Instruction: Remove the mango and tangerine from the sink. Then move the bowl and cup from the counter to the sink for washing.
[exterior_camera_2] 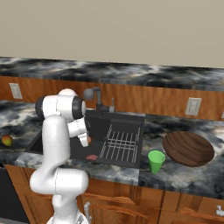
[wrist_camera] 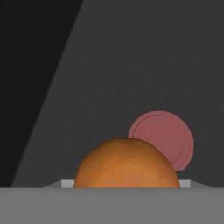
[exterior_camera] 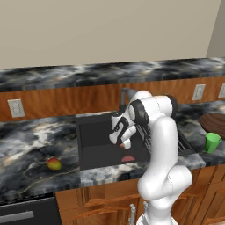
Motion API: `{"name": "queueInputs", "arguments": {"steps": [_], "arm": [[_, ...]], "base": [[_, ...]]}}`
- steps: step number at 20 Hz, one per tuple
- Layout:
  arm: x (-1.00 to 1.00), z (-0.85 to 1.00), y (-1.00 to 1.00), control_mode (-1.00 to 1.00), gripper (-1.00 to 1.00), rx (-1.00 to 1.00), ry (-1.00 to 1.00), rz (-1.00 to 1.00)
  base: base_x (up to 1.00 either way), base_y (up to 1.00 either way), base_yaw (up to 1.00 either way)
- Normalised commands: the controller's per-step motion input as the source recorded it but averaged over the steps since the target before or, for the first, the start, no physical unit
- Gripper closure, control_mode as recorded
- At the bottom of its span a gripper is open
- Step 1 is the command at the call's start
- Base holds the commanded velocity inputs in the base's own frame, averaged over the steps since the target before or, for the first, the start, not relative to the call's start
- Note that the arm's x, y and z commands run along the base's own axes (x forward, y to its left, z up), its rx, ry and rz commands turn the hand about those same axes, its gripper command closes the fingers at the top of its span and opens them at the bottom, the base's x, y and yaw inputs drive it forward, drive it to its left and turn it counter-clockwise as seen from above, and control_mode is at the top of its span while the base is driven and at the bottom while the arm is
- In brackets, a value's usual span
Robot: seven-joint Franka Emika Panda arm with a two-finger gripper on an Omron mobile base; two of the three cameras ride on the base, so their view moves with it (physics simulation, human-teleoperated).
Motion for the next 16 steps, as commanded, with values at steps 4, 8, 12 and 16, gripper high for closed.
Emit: {"name": "queueInputs", "arguments": {"steps": [4,8,12,16], "arm": [[-0.09,0.37,0.06,-1.00,1.00,0.00,0.00,0.00],[-0.19,0.35,0.04,-1.00,1.00,0.01,0.00,0.00],[-0.21,0.37,0.06,-1.00,1.00,0.02,0.00,0.00],[-0.17,0.38,0.06,-1.00,1.00,0.02,0.00,0.00]], "base": [[0.00,0.00,0.00],[0.00,0.00,0.00],[0.00,0.00,0.00],[0.00,0.00,0.00]]}}
